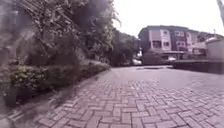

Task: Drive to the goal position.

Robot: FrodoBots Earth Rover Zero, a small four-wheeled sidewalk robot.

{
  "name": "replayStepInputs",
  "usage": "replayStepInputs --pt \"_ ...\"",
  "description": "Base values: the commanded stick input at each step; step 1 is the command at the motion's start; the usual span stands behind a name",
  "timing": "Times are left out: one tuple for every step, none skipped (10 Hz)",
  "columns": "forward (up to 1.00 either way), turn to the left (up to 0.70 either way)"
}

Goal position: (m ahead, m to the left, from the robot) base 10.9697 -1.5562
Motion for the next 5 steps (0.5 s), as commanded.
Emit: replayStepInputs --pt "0.69 0.03" --pt "0.69 0.03" --pt "0.69 0.03" --pt "0.69 0.03" --pt "0.69 0.03"
